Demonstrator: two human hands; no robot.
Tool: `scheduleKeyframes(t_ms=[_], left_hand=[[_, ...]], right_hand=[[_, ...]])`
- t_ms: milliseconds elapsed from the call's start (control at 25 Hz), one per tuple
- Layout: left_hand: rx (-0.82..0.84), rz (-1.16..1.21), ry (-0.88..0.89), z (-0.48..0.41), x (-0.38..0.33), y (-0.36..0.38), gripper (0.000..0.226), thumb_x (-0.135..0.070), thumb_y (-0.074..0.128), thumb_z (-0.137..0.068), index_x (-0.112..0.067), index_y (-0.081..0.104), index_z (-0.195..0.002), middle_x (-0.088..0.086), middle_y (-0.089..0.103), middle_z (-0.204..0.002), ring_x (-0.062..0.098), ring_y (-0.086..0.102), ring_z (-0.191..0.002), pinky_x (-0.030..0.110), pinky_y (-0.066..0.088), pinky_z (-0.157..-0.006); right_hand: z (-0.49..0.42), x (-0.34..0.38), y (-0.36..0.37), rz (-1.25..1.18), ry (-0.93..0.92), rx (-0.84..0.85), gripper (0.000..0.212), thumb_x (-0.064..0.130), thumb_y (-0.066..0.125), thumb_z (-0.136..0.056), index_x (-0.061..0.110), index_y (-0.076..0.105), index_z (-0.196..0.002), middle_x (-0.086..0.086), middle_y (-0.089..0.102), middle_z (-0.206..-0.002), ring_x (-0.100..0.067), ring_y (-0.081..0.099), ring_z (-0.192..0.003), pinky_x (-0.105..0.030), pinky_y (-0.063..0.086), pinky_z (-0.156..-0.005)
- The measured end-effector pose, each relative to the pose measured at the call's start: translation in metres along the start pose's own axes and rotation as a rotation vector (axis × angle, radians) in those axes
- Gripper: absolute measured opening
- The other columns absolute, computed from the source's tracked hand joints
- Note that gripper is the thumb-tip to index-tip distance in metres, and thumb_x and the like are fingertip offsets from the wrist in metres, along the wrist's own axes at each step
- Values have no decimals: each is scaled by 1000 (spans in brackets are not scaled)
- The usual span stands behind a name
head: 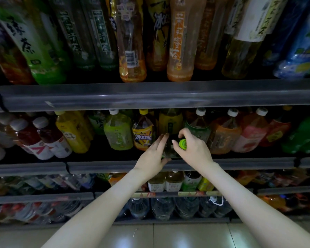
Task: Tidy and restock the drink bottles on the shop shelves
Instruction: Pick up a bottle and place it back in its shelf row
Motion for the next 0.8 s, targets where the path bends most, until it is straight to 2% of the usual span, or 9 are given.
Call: scheduleKeyframes(t_ms=[120, 240, 360, 440, 600, 680, 800], left_hand=[[4, 45, -91, 1, 2, 0, 93, -28, 68, -86, -18, 2, -152, 6, 16, -158, 22, 24, -142, 29, 37, -104], [-76, 88, -145, 6, 0, -13, 98, -34, 72, -81, -18, 6, -151, 10, 31, -152, 26, 38, -134, 32, 45, -95], [-200, 128, -124, 23, -3, -42, 91, -34, 72, -82, -18, 15, -150, 7, 40, -146, 20, 43, -129, 22, 39, -96], [-291, 156, -125, 40, 9, -63, 89, -30, 74, -80, -16, 20, -149, 5, 43, -144, 15, 42, -130, 15, 33, -99], [-405, 90, -168, 86, 65, -99, 89, -17, 78, -76, -16, 23, -147, 7, 46, -141, 18, 46, -128, 26, 40, -103], [-424, 23, -207, 108, 93, -117, 92, -8, 78, -75, -20, 21, -147, 5, 41, -144, 19, 42, -131, 25, 37, -104], [-400, -16, -294, 125, 128, -136, 94, -1, 71, -78, -26, 12, -147, 6, 36, -148, 20, 38, -133, 12, 28, -98]], right_hand=[[4, 7, -2, -111, 37, -51, 22, 29, 60, -91, 15, 44, -88, 2, 51, -69, -19, 54, -60, -32, 44, -53], [3, 24, -15, -136, 39, -180, 20, 25, 66, -87, 15, 49, -85, 6, 52, -66, -12, 49, -56, -23, 36, -54], [-5, 51, -34, -260, 7, -232, 20, 28, 68, -85, 18, 51, -86, 9, 54, -69, -8, 52, -59, -16, 38, -53], [-11, 78, -33, -383, -7, -143, 21, 33, 68, -82, 24, 50, -86, 14, 55, -72, -5, 56, -69, -12, 42, -58], [-18, 138, 9, -546, -75, 190, 32, 27, 74, -79, 38, 46, -88, 19, 57, -83, 2, 57, -82, -10, 43, -68], [-23, 160, 36, -577, -101, 277, 34, 24, 74, -80, 37, 45, -92, 19, 56, -88, 3, 56, -85, -10, 43, -71], [-37, 189, 79, -618, -119, 349, 31, 20, 71, -84, 28, 46, -99, 18, 54, -92, 5, 54, -88, -9, 42, -73]])
Point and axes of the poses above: each hand's wrist, its own z-axis away from the middle knuckle, its own y-axis out of the palm, x = y × z, the point moved 6 cm from there along -z, towards the middle knuckle
